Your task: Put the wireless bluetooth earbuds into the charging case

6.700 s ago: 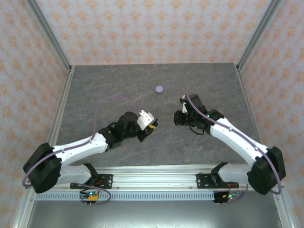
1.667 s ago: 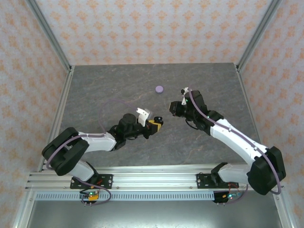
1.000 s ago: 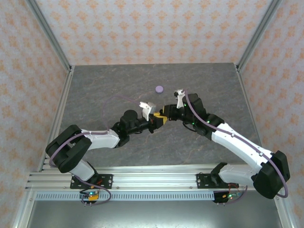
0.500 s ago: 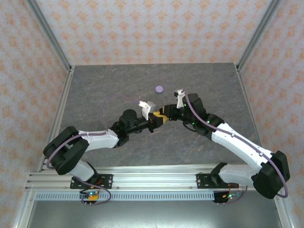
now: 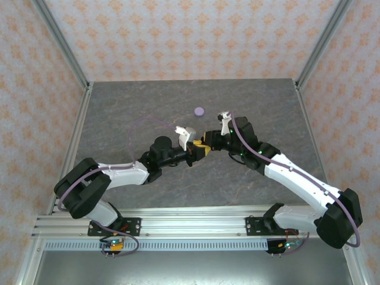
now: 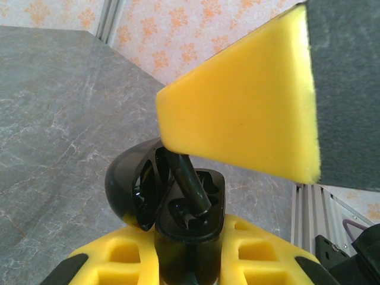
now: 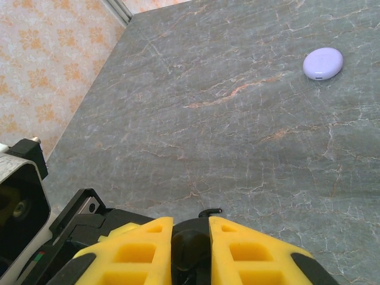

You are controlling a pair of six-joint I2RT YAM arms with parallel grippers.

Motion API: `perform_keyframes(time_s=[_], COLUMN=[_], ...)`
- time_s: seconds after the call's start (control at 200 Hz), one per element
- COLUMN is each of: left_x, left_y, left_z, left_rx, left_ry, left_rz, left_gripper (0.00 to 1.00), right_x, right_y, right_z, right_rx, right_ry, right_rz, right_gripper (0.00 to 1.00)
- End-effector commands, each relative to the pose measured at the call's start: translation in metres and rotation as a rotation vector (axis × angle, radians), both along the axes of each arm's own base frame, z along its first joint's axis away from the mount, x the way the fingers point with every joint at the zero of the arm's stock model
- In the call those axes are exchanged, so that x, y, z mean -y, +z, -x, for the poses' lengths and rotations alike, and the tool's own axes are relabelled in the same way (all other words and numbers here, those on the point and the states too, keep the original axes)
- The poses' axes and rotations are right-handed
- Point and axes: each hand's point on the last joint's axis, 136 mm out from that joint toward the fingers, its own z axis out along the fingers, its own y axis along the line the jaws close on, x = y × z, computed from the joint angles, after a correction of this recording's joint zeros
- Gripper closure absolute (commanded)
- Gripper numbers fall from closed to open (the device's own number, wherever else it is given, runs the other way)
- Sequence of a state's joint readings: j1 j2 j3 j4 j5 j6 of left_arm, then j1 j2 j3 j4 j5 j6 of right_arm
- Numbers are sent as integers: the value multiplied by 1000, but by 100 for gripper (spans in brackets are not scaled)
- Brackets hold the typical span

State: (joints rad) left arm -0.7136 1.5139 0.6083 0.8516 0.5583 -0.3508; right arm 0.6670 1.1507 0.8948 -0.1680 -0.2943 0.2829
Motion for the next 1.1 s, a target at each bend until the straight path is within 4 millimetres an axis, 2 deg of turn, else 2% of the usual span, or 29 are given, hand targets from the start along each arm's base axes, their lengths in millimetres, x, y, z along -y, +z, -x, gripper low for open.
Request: perform_keyframes(time_s=[0.0, 0.26, 1.091], left_x=[4, -2, 4], left_y=[22, 22, 32], left_z=[0, -8, 1], left_rx=[42, 28, 46], left_ry=[-8, 47, -19], left_rz=[34, 32, 49], left_gripper=[84, 85, 85], right_x=[1, 6, 9], right_y=[6, 4, -8], right_z=[-2, 2, 3], right_rx=[38, 37, 18], right_ry=[-9, -10, -25], right_rz=[2, 11, 34], right_gripper=[81, 81, 81])
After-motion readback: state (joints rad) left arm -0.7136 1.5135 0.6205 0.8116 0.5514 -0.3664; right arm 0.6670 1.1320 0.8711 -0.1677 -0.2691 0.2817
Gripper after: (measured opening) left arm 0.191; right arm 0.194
